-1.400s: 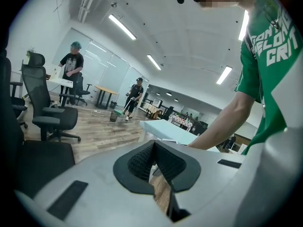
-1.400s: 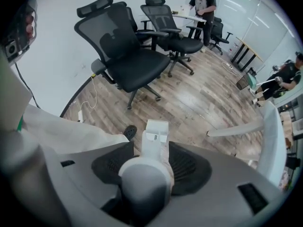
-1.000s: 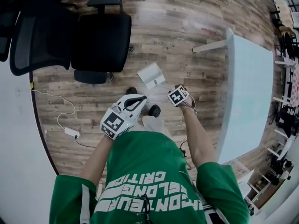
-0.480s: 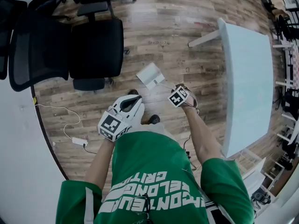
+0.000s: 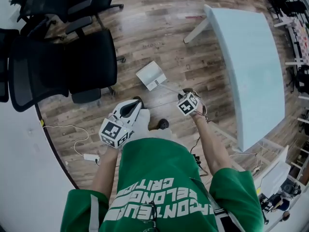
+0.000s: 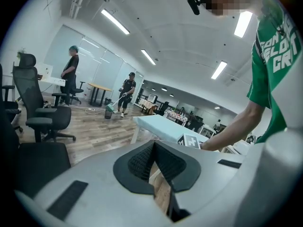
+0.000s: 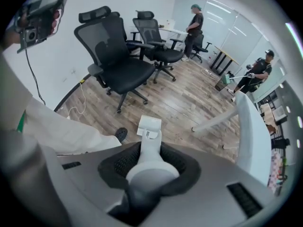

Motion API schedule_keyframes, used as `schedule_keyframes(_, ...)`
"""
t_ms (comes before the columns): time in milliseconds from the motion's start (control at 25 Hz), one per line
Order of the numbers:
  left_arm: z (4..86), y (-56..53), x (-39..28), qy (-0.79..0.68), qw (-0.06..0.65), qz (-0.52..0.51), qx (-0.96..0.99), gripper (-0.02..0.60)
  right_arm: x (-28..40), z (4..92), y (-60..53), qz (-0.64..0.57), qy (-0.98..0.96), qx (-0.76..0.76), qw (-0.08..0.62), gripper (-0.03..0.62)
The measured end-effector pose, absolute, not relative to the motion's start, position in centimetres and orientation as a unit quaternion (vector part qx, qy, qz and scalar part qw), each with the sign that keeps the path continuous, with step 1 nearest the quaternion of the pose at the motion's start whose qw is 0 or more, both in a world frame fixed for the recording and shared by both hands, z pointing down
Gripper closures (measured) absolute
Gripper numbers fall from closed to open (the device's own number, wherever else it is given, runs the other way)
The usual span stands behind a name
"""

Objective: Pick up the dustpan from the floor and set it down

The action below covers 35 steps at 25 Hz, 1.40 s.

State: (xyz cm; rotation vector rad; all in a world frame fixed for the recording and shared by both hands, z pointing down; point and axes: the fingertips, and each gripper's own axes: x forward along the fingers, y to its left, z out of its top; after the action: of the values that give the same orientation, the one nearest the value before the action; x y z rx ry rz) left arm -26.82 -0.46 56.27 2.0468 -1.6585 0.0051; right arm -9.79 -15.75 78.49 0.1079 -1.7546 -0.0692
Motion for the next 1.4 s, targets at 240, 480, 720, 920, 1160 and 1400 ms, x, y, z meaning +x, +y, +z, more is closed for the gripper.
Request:
schedule_keyframes(240,54.0,-1.8,-22.9,-0.603,0.224,0.014,0.765,0.580,-5.0,73.6,-15.8,-0.012,-0.805,0.108,0.584,0.480)
schedule_keyframes(480,52.1,-2.6,-18.8,-0.596,0.190,0.041,0.779,0.580,-0.7,66.9,-15.6,-0.014,-0.837,0.152,0.526,0.479)
schedule_keyframes(720,50.0,-2.9,-15.0,-0.606,0.163,0.043,0.778,0.580,4.3,59.7,-15.1,-0.026,-0.866,0.192,0.461,0.479)
schedule_keyframes(920,49.0,-2.7,-12.6,-0.619,0.152,0.048,0.769,0.580,7.9,54.0,-14.7,-0.049,-0.883,0.216,0.413,0.479)
schedule_keyframes(1160,49.3,-2.1,-11.3,-0.643,0.161,0.066,0.746,0.580,11.1,48.2,-13.9,-0.075,-0.896,0.240,0.365,0.477)
schedule_keyframes(1400,47.9,-2.0,-10.4,-0.659,0.137,0.067,0.736,0.580,13.1,44.6,-13.5,-0.088,-0.901,0.258,0.338,0.477)
